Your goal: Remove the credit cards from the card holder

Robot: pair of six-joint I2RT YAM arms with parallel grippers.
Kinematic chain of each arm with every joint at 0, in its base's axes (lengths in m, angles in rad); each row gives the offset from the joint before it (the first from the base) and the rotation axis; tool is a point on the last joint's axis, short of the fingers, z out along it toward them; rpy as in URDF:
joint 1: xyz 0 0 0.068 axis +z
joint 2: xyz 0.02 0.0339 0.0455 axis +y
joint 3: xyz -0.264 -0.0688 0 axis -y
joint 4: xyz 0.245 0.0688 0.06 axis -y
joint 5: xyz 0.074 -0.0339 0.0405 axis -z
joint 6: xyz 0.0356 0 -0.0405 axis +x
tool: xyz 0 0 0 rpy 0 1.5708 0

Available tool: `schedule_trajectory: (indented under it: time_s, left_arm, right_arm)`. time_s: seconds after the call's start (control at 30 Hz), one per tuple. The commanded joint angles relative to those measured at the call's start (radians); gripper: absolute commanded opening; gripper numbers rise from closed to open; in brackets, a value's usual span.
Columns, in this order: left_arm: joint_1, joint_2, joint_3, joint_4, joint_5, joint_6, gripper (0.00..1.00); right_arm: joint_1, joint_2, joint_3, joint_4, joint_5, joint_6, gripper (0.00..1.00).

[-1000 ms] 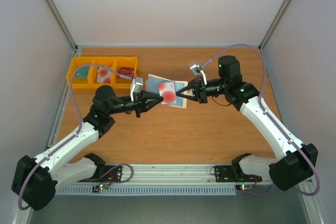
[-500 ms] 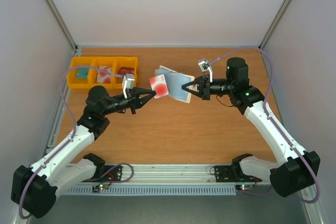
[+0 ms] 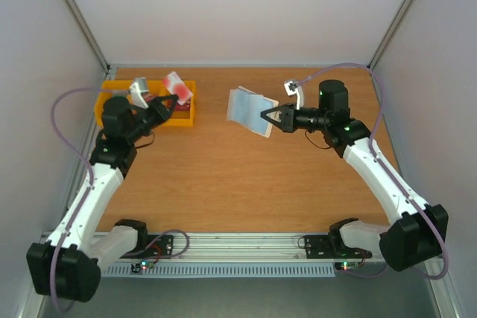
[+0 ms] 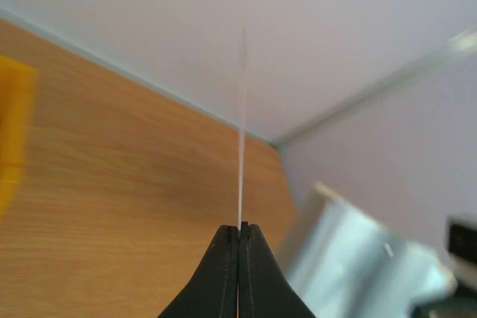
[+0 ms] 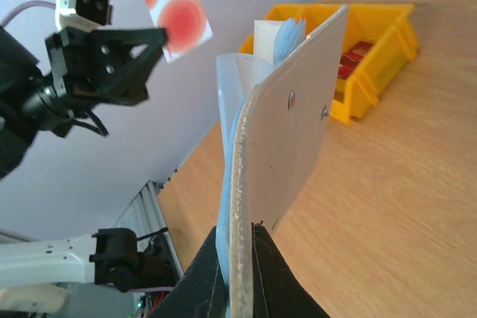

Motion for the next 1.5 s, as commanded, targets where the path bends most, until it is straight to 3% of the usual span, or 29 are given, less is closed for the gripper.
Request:
schedule_trajectory:
  time_s: [0.0,0.13,0.3,0.5,0.63,0.8,0.97,1.2,1.47]
  left_arm:
    - [0.172,0.093,0.128,-0.337,-0.115,-0.098,0.0]
    - [0.301,0.137,0.194,-0.463,-0.174,-0.033,0.0]
    - [0.392,0.283,0.232,-0.282,-0.17,0.02,0.0]
    - [0.392,0.475,0.28,-0.183,-0.176,-0.032,0.0]
    - [0.39,0.649,0.363,-0.171,-0.146,-0.06,0.0]
    - [0.393,0.802,0.486,-0.117,-0.124,-0.145,0.0]
    - [0.39,0.928,0.562,-0.176,-0.087,-0.206,0.0]
    - [0.375,0.98,0.542,-0.165,-0.132,-0.232,0.0]
    - [0.345,1.077,0.654,-0.193,-0.135,-0.264,0.0]
  right_arm:
    - [-0.006,0.068,0.052,-0.032,0.058,0.024,0.01]
    - [-0.005,0.094,0.065,-0.07,0.064,-0.008,0.01]
    - [-0.005,0.121,0.109,-0.139,0.057,-0.061,0.01]
    - [-0.006,0.184,0.161,-0.15,0.051,-0.13,0.01]
    - [-0.005,0.274,0.194,-0.048,-0.009,-0.084,0.01]
    - [-0.005,0.388,0.279,-0.04,-0.043,-0.073,0.01]
    - [-0.005,0.427,0.323,-0.086,-0.017,-0.099,0.01]
    - [-0.005,0.445,0.35,-0.138,-0.01,-0.129,0.01]
    - [-0.005,0.468,0.375,-0.168,-0.014,-0.157,0.01]
